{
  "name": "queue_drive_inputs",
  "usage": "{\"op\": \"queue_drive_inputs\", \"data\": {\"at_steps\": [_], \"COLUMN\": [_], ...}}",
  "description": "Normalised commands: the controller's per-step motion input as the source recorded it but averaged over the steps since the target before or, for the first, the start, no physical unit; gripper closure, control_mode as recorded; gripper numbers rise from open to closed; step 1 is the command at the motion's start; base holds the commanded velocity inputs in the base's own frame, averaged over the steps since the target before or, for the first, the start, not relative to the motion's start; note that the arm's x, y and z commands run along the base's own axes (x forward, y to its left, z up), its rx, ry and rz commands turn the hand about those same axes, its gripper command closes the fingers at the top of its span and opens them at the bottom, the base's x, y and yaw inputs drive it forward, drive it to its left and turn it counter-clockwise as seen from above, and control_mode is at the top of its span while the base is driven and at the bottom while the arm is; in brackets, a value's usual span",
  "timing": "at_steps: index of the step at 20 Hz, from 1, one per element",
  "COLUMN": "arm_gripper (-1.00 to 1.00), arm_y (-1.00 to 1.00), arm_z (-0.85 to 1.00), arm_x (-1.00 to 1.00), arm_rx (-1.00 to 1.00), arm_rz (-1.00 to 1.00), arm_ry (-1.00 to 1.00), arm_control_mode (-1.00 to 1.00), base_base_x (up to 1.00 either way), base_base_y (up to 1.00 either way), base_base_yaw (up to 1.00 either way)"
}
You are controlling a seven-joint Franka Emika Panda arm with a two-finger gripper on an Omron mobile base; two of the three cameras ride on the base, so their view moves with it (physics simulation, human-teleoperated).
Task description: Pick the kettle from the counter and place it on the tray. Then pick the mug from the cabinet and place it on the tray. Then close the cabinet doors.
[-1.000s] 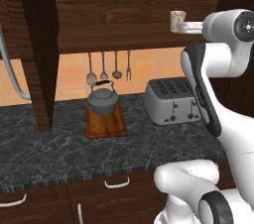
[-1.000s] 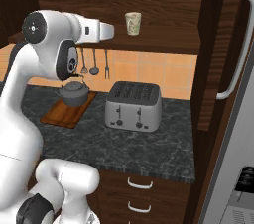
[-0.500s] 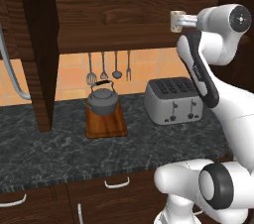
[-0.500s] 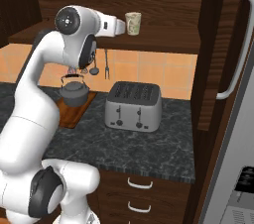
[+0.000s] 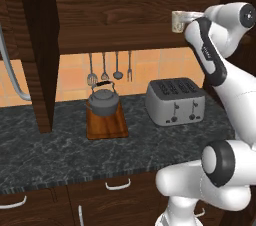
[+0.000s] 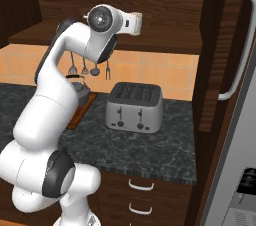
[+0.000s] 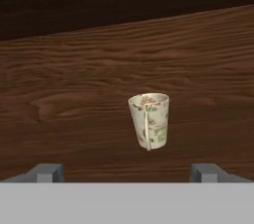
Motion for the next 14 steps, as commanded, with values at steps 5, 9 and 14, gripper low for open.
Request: {"op": "queue_drive_inputs", "data": {"at_steps": [5, 9, 14], "arm_gripper": [-1.0, -1.0, -1.0], "arm_y": [-0.14, 0.0, 0.0], "arm_z": [0.0, -0.04, -0.12], "arm_x": [0.47, 0.54, 0.49], "arm_rx": [0.0, 0.0, 0.02], "arm_rz": [0.0, 0.0, 0.0], "arm_ry": [0.0, 0.01, 0.01], "arm_control_mode": [-1.0, -1.0, -1.0], "base_base_x": [0.0, 0.0, 0.0], "base_base_y": [0.0, 0.0, 0.0], "base_base_yaw": [0.0, 0.0, 0.0]}}
